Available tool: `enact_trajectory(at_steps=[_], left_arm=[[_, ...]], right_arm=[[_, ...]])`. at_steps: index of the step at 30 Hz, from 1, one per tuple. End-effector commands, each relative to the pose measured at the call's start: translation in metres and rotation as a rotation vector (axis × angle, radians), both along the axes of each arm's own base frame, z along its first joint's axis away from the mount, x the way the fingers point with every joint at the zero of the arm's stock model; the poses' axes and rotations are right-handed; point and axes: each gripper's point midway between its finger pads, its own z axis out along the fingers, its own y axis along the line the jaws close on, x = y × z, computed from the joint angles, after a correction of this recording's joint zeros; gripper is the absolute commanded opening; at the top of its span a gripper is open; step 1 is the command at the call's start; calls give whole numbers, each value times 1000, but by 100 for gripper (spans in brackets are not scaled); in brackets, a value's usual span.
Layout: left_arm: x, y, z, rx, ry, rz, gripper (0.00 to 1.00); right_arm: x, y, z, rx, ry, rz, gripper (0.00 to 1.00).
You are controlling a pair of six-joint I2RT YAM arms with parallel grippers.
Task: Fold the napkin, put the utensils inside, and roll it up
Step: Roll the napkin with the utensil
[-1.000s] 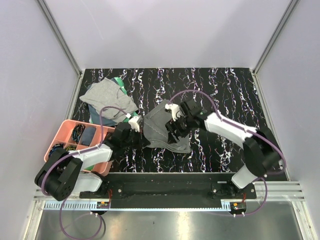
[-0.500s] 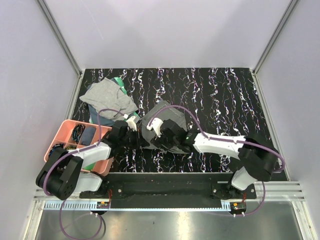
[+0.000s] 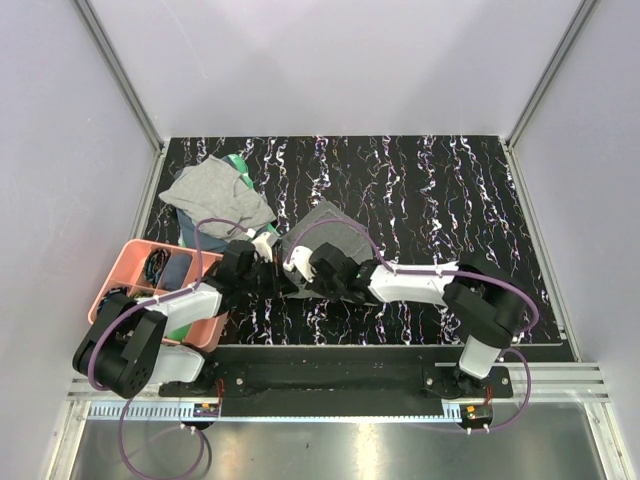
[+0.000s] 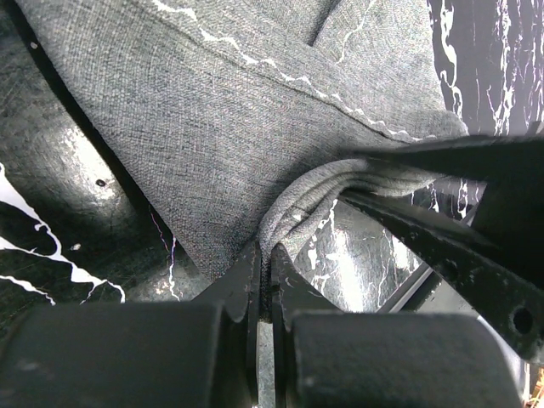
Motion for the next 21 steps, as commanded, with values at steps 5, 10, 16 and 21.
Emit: enact_trajectory(at_steps=[5, 10, 16, 21], left_arm=[[18, -7, 26, -38, -83, -1, 21], [19, 1, 33, -6, -106, 25, 53], [13, 10, 34, 18, -127, 49, 65], [7, 11, 38, -4, -159, 40, 79]], right_arm=[[-14, 13, -6, -32, 126, 52, 1], [-24, 4, -11, -45, 262, 19, 0], [-27, -3, -4, -23, 421, -18, 0], [-28, -1, 2, -21, 490, -8, 0]])
